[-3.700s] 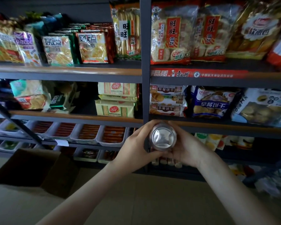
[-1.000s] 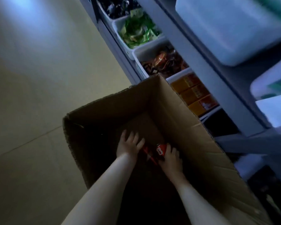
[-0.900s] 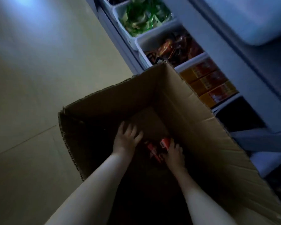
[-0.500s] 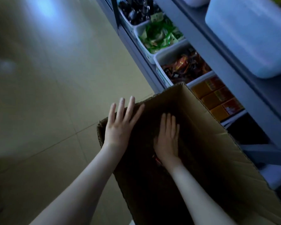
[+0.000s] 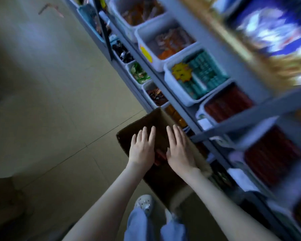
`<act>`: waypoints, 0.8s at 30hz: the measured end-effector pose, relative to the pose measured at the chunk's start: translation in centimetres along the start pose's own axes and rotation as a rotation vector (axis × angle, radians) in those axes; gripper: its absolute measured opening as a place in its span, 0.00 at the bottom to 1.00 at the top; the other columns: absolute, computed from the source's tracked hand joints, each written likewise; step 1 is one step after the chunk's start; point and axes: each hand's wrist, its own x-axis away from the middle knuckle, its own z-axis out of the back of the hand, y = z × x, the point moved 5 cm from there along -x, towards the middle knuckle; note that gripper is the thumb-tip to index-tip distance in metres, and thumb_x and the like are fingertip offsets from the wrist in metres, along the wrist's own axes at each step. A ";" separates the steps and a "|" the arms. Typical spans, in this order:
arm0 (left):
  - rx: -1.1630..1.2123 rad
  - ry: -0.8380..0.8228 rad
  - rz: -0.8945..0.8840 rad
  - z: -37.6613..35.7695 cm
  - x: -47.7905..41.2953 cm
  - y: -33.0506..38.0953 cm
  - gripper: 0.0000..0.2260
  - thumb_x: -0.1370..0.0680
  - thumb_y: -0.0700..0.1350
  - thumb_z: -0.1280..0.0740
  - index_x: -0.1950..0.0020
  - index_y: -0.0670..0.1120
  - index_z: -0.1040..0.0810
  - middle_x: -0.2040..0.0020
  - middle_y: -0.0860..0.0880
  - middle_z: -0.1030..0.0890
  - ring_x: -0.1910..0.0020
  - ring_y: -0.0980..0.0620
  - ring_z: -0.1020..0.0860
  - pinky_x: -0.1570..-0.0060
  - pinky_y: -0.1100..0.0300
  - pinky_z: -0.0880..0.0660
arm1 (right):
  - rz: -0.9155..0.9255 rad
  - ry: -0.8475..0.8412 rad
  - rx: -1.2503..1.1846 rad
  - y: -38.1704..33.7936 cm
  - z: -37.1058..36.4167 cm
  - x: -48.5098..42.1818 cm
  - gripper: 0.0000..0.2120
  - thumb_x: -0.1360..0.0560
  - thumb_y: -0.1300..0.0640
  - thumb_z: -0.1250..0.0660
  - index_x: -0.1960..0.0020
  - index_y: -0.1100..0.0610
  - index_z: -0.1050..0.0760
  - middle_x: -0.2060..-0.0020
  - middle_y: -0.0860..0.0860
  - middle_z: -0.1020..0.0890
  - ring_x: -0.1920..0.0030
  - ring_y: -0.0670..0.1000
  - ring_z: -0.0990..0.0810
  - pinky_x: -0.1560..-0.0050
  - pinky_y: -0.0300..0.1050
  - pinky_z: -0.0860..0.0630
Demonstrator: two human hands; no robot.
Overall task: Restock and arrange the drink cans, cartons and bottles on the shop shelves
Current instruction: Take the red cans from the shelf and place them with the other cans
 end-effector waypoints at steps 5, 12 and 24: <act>0.170 0.282 -0.317 17.6 8.8 10.8 0.27 0.32 0.44 0.30 0.35 0.35 0.26 0.48 0.40 0.19 0.54 0.41 0.18 0.57 0.53 0.20 | -0.071 0.227 -0.016 0.4 20.8 10.5 0.28 0.31 0.66 0.29 0.32 0.68 0.30 0.36 0.65 0.25 0.36 0.64 0.25 0.40 0.61 0.25; 0.259 0.599 -0.831 34.1 25.5 30.8 0.25 0.29 0.48 0.42 0.37 0.36 0.25 0.48 0.41 0.19 0.53 0.41 0.19 0.59 0.53 0.21 | -0.072 0.737 0.040 3.1 43.0 30.0 0.23 0.28 0.59 0.41 0.34 0.65 0.29 0.41 0.60 0.22 0.39 0.57 0.26 0.37 0.48 0.29; 0.421 1.094 -1.475 43.1 57.5 68.6 0.19 0.24 0.47 0.40 0.37 0.38 0.27 0.46 0.40 0.21 0.53 0.39 0.21 0.58 0.51 0.23 | -0.433 1.204 0.483 17.4 66.4 74.5 0.19 0.23 0.56 0.42 0.35 0.63 0.28 0.41 0.58 0.23 0.39 0.53 0.29 0.38 0.43 0.34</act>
